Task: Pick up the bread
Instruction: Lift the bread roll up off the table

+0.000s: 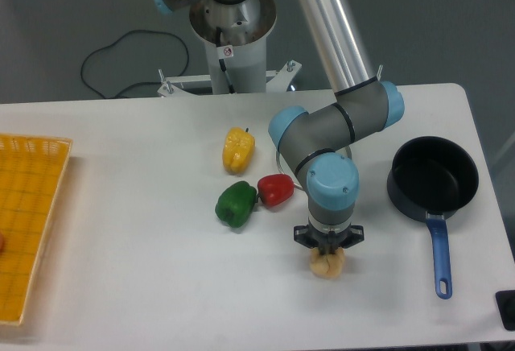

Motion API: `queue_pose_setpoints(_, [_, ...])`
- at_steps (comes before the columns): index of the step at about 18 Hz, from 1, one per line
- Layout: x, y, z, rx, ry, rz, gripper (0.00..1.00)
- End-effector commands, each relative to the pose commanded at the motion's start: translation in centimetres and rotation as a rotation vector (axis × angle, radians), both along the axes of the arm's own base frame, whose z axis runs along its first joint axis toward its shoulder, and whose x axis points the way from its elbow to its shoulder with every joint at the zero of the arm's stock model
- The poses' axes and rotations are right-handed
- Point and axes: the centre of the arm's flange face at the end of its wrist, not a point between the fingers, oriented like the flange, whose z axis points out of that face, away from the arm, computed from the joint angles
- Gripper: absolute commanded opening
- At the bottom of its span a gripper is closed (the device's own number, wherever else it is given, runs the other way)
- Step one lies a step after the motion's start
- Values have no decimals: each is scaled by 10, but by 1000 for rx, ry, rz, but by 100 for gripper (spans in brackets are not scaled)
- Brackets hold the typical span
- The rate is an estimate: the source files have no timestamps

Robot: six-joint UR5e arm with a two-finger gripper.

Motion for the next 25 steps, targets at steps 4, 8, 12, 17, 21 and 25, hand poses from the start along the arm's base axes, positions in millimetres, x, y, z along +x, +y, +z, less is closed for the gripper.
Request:
queue_pose_setpoints(4, [2,-4,17,7,11,-3,0])
queue_pose_setpoints(8, [5,-11,39,15,28,-10,0])
queue_pose_setpoints(12, [5,-25,62,0,14,-38,0])
queue_pose_setpoints(17, [3,-40,88,-2,26,-108,0])
queue_pose_setpoints(21, [-1,-49,105,12,40,-190,0])
queue_pose_setpoints(25, [-8,-73,115,-17,-5,-315,0])
